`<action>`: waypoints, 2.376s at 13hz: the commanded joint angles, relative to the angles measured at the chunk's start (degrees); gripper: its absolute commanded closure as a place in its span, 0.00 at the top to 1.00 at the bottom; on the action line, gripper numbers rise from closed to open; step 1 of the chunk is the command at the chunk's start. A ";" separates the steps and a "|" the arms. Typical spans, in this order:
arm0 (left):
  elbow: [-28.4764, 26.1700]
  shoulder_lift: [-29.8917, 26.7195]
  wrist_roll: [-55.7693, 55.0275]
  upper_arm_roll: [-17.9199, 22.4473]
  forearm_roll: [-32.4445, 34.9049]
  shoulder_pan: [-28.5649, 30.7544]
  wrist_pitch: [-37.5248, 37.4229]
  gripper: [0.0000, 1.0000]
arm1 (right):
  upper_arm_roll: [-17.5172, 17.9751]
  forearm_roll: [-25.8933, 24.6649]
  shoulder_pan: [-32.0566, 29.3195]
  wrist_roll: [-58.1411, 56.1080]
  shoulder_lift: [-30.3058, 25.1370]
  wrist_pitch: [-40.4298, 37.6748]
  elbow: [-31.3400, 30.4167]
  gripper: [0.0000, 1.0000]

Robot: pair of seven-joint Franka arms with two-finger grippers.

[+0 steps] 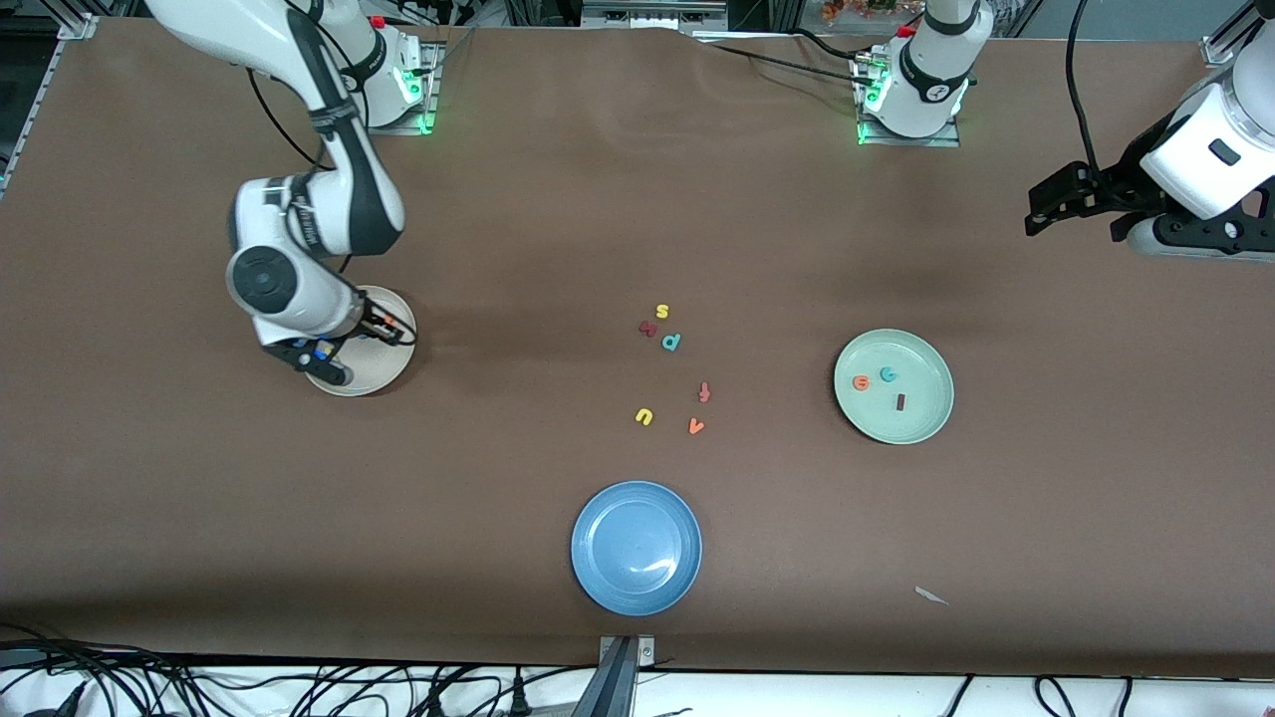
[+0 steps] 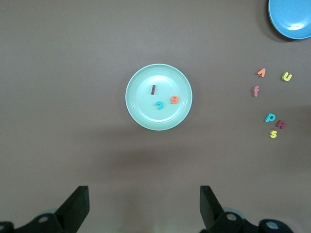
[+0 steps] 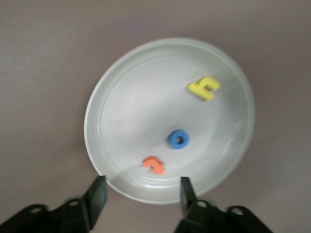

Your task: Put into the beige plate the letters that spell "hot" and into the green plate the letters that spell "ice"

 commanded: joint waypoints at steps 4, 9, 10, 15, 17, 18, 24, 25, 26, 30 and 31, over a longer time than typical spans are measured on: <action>-0.69 -0.69 0.11 0.17 -0.90 -0.23 0.73 1.00 | -7.04 0.61 -0.90 -15.71 -0.35 -25.27 22.41 0.99; -0.60 -0.69 0.02 0.17 -0.89 -0.32 0.73 1.00 | -8.18 2.02 -1.61 -22.02 -0.53 -28.36 30.95 1.00; -0.60 -0.69 0.02 0.17 -0.90 -0.32 0.73 1.00 | -9.14 2.02 -1.70 -24.58 -0.53 -30.28 32.18 1.00; -0.60 -0.69 0.02 0.17 -0.90 -0.32 0.73 1.00 | -9.33 2.10 -3.01 -27.85 -0.97 -32.59 35.18 1.00; -0.60 -0.69 0.02 0.17 -0.89 -0.32 0.73 1.00 | -3.30 1.58 -9.22 -27.50 -1.14 -32.59 35.27 1.00; -0.60 -0.69 0.02 0.17 -0.90 -0.32 0.73 1.00 | 1.96 1.40 -14.65 -27.50 -1.32 -32.50 35.27 1.00; -0.60 -0.60 -0.16 0.17 -0.90 -0.41 0.73 1.00 | 23.55 -7.30 -32.99 -27.24 -4.21 -31.80 34.40 0.99; -0.60 -0.60 -0.16 0.17 -0.81 -0.41 0.73 1.00 | 23.63 -7.30 -33.86 -27.33 -5.52 -31.10 32.30 0.99; -0.60 -0.60 -0.16 0.17 -0.81 -0.41 0.73 1.00 | 24.42 -7.21 -34.74 -27.33 -7.19 -28.31 29.50 0.99; -0.51 -0.60 -0.07 -0.09 -0.90 -0.41 0.73 1.00 | 24.08 -7.21 -33.69 -27.24 -9.05 -26.88 26.83 0.99; -0.42 -0.60 -0.15 -0.88 -0.90 -0.41 0.82 1.00 | 24.07 -7.21 -33.69 -27.24 -8.96 -26.88 26.74 0.99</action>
